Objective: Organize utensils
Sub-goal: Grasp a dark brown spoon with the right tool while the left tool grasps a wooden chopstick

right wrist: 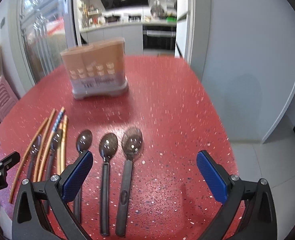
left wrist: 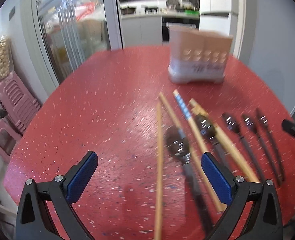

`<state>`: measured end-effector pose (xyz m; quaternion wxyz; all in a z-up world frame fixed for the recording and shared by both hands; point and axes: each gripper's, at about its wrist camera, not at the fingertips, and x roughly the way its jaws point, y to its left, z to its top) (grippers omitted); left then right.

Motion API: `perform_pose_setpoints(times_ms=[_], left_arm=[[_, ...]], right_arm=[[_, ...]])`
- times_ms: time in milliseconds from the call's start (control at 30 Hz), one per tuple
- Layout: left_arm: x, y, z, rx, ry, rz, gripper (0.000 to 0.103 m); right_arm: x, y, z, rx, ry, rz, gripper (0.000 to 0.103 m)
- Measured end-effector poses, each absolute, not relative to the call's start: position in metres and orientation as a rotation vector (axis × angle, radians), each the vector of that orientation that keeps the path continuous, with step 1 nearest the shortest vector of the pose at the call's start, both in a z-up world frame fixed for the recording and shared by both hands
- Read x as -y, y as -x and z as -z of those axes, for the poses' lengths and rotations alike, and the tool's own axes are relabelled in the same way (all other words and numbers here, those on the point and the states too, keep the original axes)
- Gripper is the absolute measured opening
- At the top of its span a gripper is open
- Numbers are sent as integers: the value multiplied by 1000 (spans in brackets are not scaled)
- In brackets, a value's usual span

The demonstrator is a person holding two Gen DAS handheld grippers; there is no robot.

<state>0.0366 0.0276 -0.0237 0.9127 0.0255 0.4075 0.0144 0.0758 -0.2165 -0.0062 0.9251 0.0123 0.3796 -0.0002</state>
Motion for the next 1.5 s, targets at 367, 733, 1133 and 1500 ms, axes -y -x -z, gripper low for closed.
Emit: perform_pose_setpoints(times_ms=[367, 733, 1133, 1500], left_arm=[[-51, -64, 47, -1011, -66, 13, 103], [-54, -95, 58, -1085, -53, 33, 103], [-41, -141, 49, -1158, -77, 154, 90], [-17, -156, 39, -1210, -132, 235, 35]], right_arm=[[217, -114, 29, -1032, 3, -24, 100], [211, -134, 41, -1156, 11, -24, 74], [202, -166, 36, -1256, 35, -71, 56], [218, -181, 34, -1288, 28, -121, 13]])
